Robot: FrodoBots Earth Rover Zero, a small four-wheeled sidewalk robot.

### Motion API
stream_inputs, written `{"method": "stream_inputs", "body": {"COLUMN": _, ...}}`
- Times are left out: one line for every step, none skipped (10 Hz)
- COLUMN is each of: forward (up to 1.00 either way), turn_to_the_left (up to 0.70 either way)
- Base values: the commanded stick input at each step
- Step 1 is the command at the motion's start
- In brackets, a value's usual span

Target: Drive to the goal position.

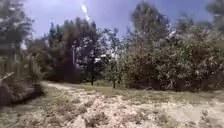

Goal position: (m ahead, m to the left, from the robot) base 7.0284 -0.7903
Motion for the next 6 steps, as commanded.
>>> {"method": "stream_inputs", "body": {"forward": 0.5, "turn_to_the_left": 0.5}}
{"method": "stream_inputs", "body": {"forward": 0.5, "turn_to_the_left": 0.5}}
{"method": "stream_inputs", "body": {"forward": 0.5, "turn_to_the_left": 0.5}}
{"method": "stream_inputs", "body": {"forward": 0.5, "turn_to_the_left": 0.5}}
{"method": "stream_inputs", "body": {"forward": 0.5, "turn_to_the_left": 0.5}}
{"method": "stream_inputs", "body": {"forward": 0.5, "turn_to_the_left": 0.5}}
